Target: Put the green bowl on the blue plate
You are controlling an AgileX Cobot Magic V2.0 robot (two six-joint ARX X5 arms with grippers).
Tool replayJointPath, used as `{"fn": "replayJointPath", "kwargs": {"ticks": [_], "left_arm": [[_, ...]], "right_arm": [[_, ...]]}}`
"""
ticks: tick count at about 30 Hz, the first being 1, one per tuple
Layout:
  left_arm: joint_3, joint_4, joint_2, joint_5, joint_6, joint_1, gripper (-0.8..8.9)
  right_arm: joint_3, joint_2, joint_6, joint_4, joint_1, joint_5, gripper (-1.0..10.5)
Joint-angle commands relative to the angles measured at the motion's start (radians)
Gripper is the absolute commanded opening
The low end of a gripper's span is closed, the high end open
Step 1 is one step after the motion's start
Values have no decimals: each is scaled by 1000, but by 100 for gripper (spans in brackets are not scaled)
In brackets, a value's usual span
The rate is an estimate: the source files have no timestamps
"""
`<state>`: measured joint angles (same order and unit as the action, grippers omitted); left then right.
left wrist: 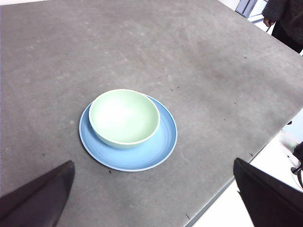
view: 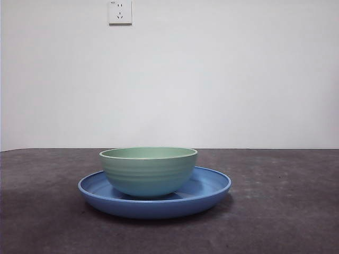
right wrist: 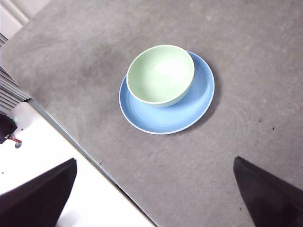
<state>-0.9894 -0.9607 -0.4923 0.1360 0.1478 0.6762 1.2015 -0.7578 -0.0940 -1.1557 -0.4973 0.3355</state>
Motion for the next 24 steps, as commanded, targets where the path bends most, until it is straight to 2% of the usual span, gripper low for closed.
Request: {"fn": "replayJointPath", "kwargs": {"ticks": [1, 8, 9, 10, 11, 12, 13, 14, 24], "left_arm": [[-10, 12, -3, 3, 3, 4, 558], [-10, 12, -3, 3, 3, 4, 557], [-10, 12, -3, 3, 3, 4, 555], [-10, 12, -3, 3, 3, 4, 531], [-10, 11, -3, 3, 3, 4, 439], [-10, 9, -3, 3, 3, 4, 258], [-10, 8, -3, 3, 3, 4, 64], [-10, 9, -3, 3, 5, 4, 18], [-10, 12, -3, 3, 3, 4, 27]], "right_arm": [[-18, 33, 14, 0, -8, -3, 631], [-71, 109, 13, 3, -8, -3, 621], [-71, 112, 11, 2, -8, -1, 568], [-71, 114, 12, 2, -8, 6, 467], [-71, 114, 12, 1, -9, 16, 294], [-71, 114, 12, 2, -9, 33, 97], [-71, 114, 12, 2, -9, 41, -18], [-71, 114, 12, 3, -9, 47, 20], [-70, 114, 14, 10, -9, 56, 18]]}}
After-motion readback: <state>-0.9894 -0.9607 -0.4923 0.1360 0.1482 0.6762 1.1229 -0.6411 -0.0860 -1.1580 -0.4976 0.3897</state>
